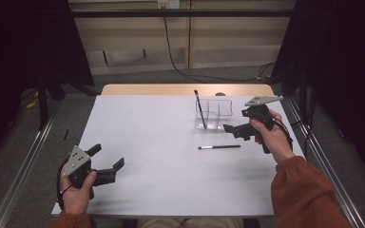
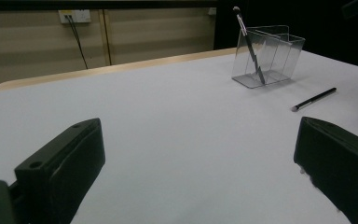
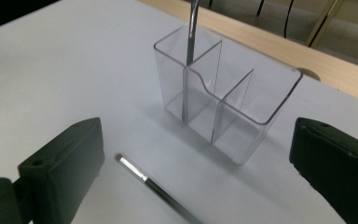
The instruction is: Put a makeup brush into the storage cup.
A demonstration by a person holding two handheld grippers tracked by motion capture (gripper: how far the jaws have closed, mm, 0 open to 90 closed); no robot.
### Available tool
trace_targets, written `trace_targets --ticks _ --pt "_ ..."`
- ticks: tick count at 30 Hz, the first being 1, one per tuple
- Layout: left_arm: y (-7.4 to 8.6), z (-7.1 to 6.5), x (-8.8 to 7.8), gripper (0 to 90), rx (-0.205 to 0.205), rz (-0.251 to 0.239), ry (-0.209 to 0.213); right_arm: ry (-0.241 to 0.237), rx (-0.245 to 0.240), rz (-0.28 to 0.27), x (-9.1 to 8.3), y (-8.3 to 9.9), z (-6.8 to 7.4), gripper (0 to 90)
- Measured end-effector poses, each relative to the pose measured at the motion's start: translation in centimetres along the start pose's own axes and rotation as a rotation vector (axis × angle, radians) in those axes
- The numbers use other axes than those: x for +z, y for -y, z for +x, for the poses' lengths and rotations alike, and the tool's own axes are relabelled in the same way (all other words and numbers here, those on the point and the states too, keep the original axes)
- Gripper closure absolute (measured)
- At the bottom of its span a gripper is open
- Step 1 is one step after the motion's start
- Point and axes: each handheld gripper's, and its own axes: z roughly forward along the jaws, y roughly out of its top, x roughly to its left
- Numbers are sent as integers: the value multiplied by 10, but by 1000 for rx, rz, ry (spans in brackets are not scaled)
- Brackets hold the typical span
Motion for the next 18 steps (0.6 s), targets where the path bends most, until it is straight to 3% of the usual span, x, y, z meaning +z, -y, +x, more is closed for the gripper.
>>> trace_targets --ticks 8,15,18 --pt "0 0 0 19 1 2 -4 -27 6 128 3 1 -6 85" --pt "0 1 0 19 0 2 -4 -51 -19 365 7 5 -7 63" --pt "0 1 0 19 -1 4 -1 -56 -17 419 7 6 -9 61"
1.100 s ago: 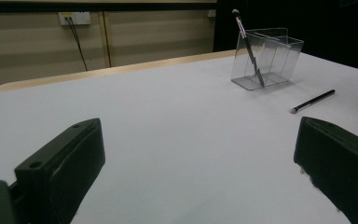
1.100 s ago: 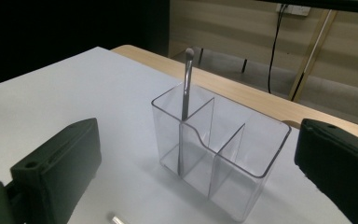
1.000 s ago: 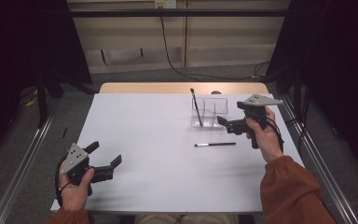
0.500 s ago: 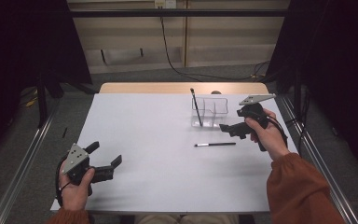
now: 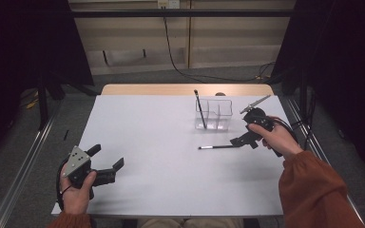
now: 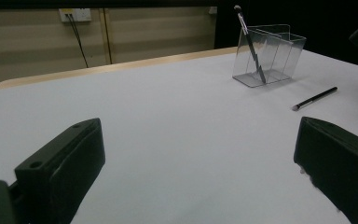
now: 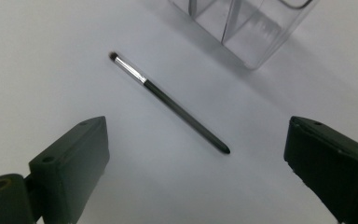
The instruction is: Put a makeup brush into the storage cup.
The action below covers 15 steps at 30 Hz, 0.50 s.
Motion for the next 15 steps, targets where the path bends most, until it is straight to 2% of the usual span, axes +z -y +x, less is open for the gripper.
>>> trace_targets --ticks 9,13,15 --pt "0 0 1 19 1 4 -2 -28 24 110 1 3 -11 83" --pt "0 0 1 19 3 7 0 -66 46 179 6 4 -13 95" --pt "0 0 1 19 3 5 1 -62 30 183 8 5 -13 115"
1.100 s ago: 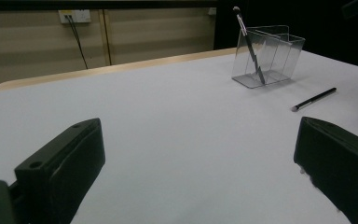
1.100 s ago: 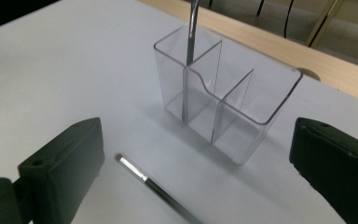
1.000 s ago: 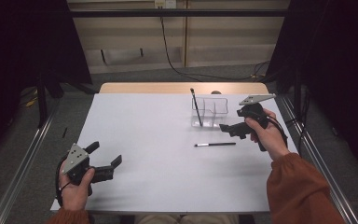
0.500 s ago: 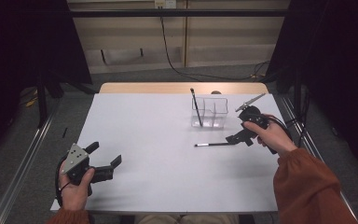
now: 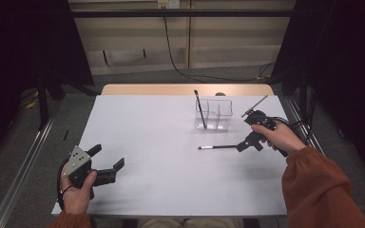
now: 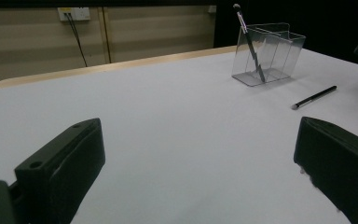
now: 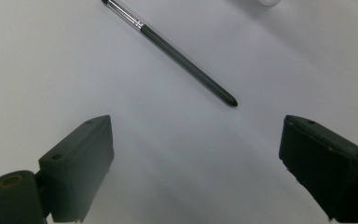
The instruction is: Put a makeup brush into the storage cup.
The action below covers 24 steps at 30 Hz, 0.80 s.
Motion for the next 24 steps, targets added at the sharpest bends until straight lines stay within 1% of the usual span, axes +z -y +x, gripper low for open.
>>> trace_targets --ticks 2,3,5,8,10,12,14,17,19,20,22,24 --pt "0 0 0 19 2 2 1 -22 8 12 1 0 -1 100" --pt "0 0 0 19 -3 1 3 -27 2 15 1 0 -2 95" --pt "0 0 0 19 0 1 3 -25 -5 20 2 -1 -2 95" --pt "0 0 1 19 -4 1 0 -21 -46 25 2 -2 -3 90" --pt "0 0 1 19 -5 2 1 -20 -87 24 2 -5 -2 86" --pt "0 0 1 19 -3 3 1 -28 -141 32 3 -7 -2 72" --pt "0 0 2 19 -1 3 6 -44 -173 34 3 -10 0 69" --pt "0 0 2 19 0 1 7 -64 -248 40 7 -14 2 58" --pt "0 0 2 19 3 5 9 -76 -279 46 9 -18 5 56" --pt "0 0 2 19 4 6 9 -78 -305 47 10 -19 7 50" --pt "0 -1 3 19 7 7 11 -81 -341 51 12 -22 9 46" --pt "0 -1 3 19 6 7 11 -85 -354 51 14 -26 11 51"
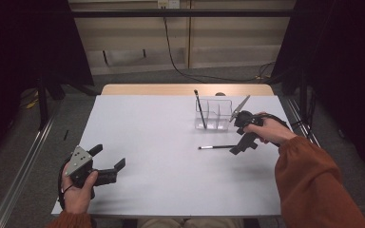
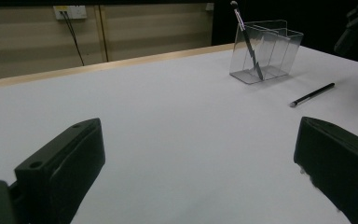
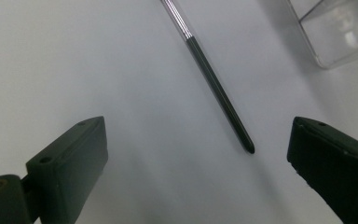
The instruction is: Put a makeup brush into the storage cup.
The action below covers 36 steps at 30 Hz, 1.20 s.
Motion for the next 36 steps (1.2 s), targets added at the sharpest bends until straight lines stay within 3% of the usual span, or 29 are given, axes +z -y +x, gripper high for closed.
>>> trace_targets --ticks 12,19,24,26,27,30,36 --pt "1 0 1 19 -4 3 7 -58 -106 43 18 -21 -1 134" --pt "0 0 2 19 5 13 14 -59 -168 105 30 -36 4 160" --pt "0 0 2 19 4 12 15 -33 -196 136 41 -46 5 116" --pt "0 0 3 19 2 9 16 -24 -213 144 45 -49 4 170" --pt "0 0 2 19 5 12 17 -30 -212 149 45 -50 4 245" --pt "0 0 3 19 4 14 17 -35 -221 153 48 -52 3 284" --pt "0 -1 4 19 5 15 18 -32 -222 163 55 -54 -1 450"
